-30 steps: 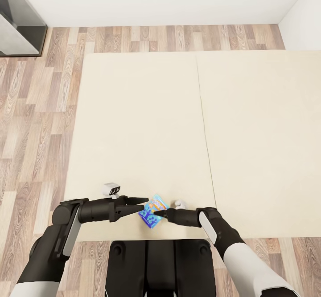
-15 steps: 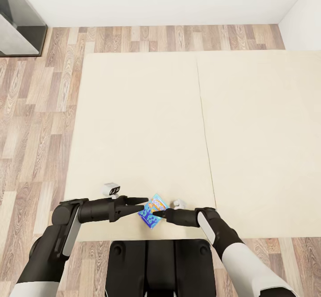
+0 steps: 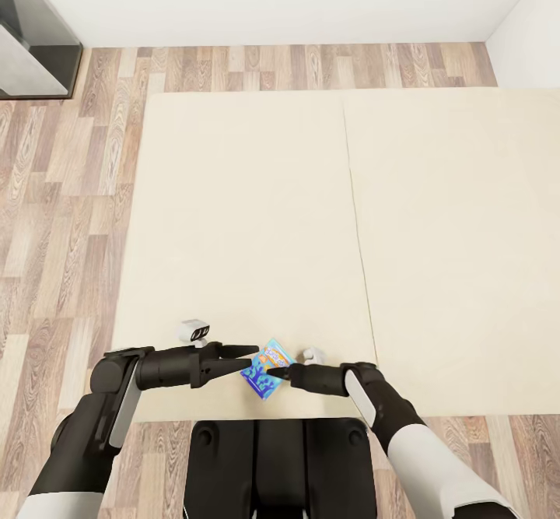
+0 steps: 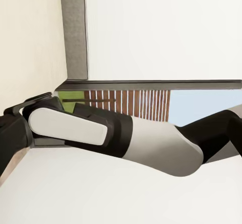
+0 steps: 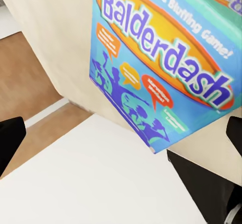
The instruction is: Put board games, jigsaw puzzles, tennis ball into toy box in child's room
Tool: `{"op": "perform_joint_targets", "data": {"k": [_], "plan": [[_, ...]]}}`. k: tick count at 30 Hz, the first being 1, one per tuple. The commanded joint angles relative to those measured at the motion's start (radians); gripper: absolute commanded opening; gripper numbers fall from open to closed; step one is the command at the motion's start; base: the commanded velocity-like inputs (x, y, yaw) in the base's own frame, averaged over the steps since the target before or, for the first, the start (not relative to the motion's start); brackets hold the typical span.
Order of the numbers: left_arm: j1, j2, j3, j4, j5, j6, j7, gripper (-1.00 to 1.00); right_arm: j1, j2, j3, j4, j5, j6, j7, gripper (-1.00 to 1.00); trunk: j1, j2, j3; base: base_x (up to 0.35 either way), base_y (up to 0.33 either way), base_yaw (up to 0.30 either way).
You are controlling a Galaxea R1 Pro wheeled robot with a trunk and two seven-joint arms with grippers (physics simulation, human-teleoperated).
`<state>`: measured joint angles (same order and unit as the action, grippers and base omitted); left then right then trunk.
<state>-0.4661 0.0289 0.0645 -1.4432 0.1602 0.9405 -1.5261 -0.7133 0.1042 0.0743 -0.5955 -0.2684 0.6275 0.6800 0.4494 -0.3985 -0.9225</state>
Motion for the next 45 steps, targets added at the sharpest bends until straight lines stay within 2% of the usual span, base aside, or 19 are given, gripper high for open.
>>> {"op": "perform_joint_targets", "data": {"k": [1, 7, 19, 24, 41, 45], "plan": [[0.0, 0.0, 0.0, 0.0, 0.0, 0.011, -0.003, 1.0, 0.0, -0.001, 0.001, -0.001, -0.006, 0.003, 0.0, 1.0, 0.001, -0.001, -0.001, 0.0, 0.0, 0.0], [0.0, 0.0, 0.0, 0.0, 0.001, 0.01, -0.003, 1.0, 0.0, -0.007, -0.004, -0.001, -0.01, -0.018, 0.008, 1.0, 0.001, -0.001, -0.001, 0.0, 0.0, 0.0], [0.0, 0.0, 0.0, 0.0, 0.001, 0.01, -0.003, 1.0, 0.0, 0.0, -0.007, -0.001, -0.019, -0.039, 0.005, 1.0, 0.001, -0.001, -0.001, 0.0, 0.0, 0.0], [0.0, -0.001, -0.001, 0.0, 0.001, 0.009, -0.002, 1.0, 0.001, -0.007, -0.006, -0.002, -0.02, -0.063, 0.009, 1.0, 0.001, -0.001, -0.001, 0.0, 0.0, 0.0], [0.0, -0.001, -0.001, 0.0, 0.001, 0.009, -0.002, 1.0, 0.001, 0.004, -0.002, -0.023, -0.02, -0.076, 0.001, 1.0, 0.001, -0.001, -0.001, 0.0, 0.0, 0.0], [0.0, -0.001, -0.001, 0.0, 0.001, 0.009, -0.002, 1.0, 0.001, 0.005, 0.001, -0.022, -0.021, -0.099, -0.005, 1.0, 0.001, -0.001, -0.001, 0.0, 0.0, 0.0]]}}
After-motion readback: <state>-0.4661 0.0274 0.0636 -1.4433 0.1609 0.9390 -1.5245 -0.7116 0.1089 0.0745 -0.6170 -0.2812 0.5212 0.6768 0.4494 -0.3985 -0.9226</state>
